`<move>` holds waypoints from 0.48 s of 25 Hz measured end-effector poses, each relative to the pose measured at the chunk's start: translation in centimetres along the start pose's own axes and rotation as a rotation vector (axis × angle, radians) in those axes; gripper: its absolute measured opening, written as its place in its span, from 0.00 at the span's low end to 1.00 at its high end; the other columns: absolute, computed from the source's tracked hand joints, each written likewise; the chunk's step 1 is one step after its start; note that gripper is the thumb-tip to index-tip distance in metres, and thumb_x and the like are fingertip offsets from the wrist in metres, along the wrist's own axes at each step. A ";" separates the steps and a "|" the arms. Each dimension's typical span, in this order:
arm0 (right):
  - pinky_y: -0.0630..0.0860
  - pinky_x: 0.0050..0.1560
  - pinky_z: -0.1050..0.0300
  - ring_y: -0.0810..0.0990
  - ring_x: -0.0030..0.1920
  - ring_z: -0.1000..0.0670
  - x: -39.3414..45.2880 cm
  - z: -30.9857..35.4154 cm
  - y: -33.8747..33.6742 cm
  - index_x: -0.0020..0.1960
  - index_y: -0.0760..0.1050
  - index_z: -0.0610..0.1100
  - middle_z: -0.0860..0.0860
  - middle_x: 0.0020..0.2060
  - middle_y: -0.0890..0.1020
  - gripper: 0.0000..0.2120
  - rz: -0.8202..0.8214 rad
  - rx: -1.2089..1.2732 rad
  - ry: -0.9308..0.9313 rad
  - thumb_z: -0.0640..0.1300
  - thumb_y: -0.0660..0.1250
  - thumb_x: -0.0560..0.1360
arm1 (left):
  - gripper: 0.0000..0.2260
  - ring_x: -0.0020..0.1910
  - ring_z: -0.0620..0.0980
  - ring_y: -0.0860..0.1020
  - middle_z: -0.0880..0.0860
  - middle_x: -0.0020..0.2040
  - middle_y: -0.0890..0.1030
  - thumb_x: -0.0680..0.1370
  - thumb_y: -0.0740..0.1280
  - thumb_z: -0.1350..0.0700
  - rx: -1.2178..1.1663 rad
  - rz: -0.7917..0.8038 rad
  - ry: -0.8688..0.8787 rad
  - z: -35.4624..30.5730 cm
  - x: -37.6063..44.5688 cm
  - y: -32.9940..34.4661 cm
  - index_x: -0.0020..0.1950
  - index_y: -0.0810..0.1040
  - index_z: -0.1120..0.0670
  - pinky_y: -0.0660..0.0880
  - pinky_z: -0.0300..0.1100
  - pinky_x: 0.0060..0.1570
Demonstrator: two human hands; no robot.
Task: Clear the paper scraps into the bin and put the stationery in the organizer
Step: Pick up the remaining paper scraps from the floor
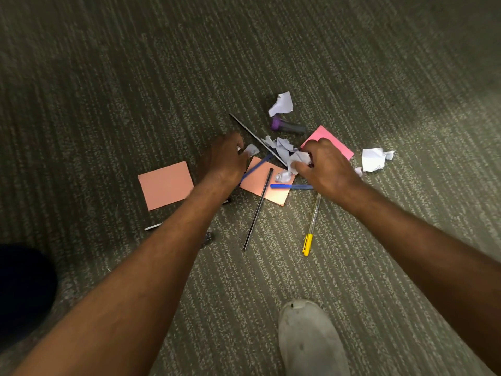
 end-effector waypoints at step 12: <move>0.75 0.59 0.56 0.79 0.62 0.43 1.5 2.9 -1.4 0.66 0.78 0.49 0.42 0.66 0.79 0.22 -0.043 0.126 -0.104 0.32 0.62 0.77 | 0.08 0.50 0.52 0.77 0.53 0.57 0.79 0.79 0.71 0.53 -0.054 0.001 0.013 -1.3 -0.4 0.4 0.57 0.78 0.50 0.73 0.46 0.45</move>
Point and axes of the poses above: each hand's wrist, its own x-axis towards the middle knuckle, its own y-axis out of the palm, z = x × y, the point moved 8 cm from there along x, towards the middle knuckle
